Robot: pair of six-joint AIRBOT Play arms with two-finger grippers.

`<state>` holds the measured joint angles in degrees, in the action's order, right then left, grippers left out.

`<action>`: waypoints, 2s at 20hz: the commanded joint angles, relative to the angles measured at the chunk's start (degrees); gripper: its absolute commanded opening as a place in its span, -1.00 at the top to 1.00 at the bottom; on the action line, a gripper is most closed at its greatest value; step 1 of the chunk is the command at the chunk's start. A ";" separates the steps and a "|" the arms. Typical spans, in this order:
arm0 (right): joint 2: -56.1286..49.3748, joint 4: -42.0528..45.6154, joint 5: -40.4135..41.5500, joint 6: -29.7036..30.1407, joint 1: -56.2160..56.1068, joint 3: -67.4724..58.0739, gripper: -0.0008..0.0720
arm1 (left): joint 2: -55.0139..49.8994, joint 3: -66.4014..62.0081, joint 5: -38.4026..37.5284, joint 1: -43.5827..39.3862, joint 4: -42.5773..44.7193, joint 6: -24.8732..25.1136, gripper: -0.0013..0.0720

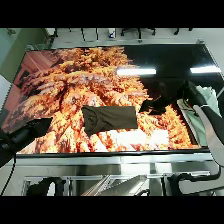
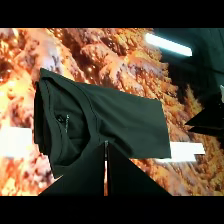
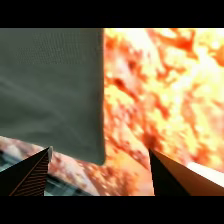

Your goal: Fold the shirts.

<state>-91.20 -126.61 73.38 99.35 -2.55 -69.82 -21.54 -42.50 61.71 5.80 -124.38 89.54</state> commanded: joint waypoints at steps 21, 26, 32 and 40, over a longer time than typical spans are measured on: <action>5.31 -13.55 -1.55 1.90 6.86 -20.50 0.92 | 6.84 0.00 -3.72 -3.67 -0.22 -4.13 0.92; 5.31 -13.55 0.74 -1.33 25.75 -35.06 0.92 | 2.27 0.02 -3.69 -3.74 -0.37 -5.22 0.92; 4.02 -13.55 1.22 -1.84 46.60 -36.57 0.93 | -2.93 0.02 -3.69 -3.74 -0.35 -5.22 0.92; 4.00 -13.55 9.84 0.44 50.69 -36.57 0.93 | -1.27 0.02 -7.32 -3.74 -0.33 -6.16 0.92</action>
<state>-87.77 -140.22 79.35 100.09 47.09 -106.30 -24.08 -42.48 56.53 2.11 -124.77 83.81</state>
